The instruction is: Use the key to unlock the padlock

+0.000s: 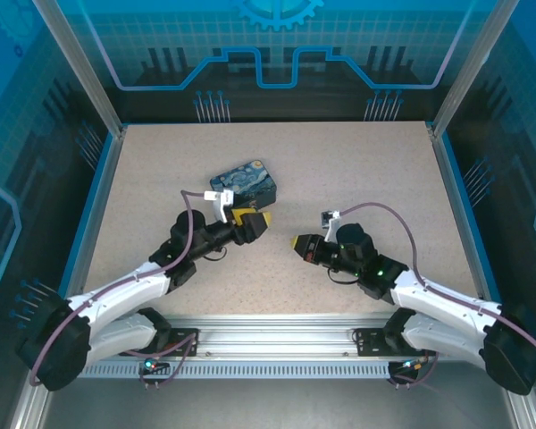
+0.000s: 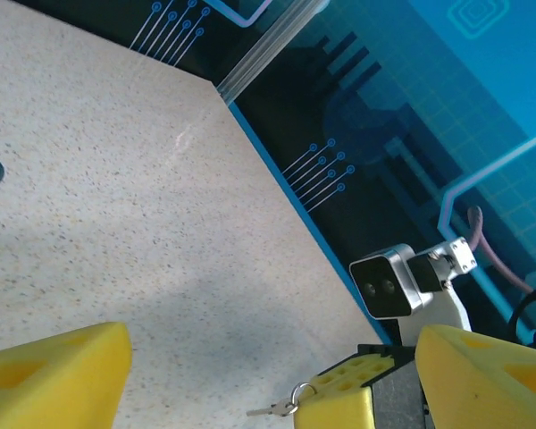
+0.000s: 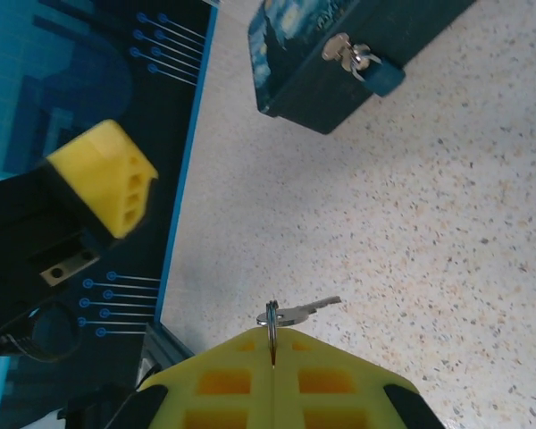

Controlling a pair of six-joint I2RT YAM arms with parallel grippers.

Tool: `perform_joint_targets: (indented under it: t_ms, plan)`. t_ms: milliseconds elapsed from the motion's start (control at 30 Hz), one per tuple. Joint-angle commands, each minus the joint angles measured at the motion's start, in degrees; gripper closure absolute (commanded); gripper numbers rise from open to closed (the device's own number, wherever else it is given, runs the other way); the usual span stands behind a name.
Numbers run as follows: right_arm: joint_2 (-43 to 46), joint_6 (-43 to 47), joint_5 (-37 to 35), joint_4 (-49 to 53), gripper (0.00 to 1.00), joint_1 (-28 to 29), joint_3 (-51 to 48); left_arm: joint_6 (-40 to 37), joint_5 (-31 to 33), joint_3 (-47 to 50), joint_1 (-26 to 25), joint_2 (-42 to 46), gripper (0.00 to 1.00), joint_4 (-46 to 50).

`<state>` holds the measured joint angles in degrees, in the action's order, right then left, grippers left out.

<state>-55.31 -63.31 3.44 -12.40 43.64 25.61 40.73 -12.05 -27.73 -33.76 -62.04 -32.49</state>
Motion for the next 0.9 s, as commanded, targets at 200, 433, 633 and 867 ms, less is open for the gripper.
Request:
perform_joint_targets:
  t_ms: [200, 433, 633, 867]
  plan:
    - [-0.4, 4.3, 5.3, -9.4, 1.0, -4.3, 3.3, 27.5, 3.4, -4.5, -0.4, -1.0, 0.14, 2.0]
    - [-4.8, 6.3, 9.1, -10.2, 1.0, -4.9, 8.7, 39.4, 3.5, -6.1, -0.4, -0.9, 0.12, 5.7]
    - [-10.3, 4.5, 11.5, -13.4, 1.0, -4.1, 11.9, 40.3, 2.7, -5.6, -0.5, -3.0, 0.16, 0.1]
    - [-15.4, 3.1, 13.3, -14.6, 1.0, -1.5, 15.6, 36.0, 1.4, -4.1, -0.5, -6.5, 0.17, -11.0]
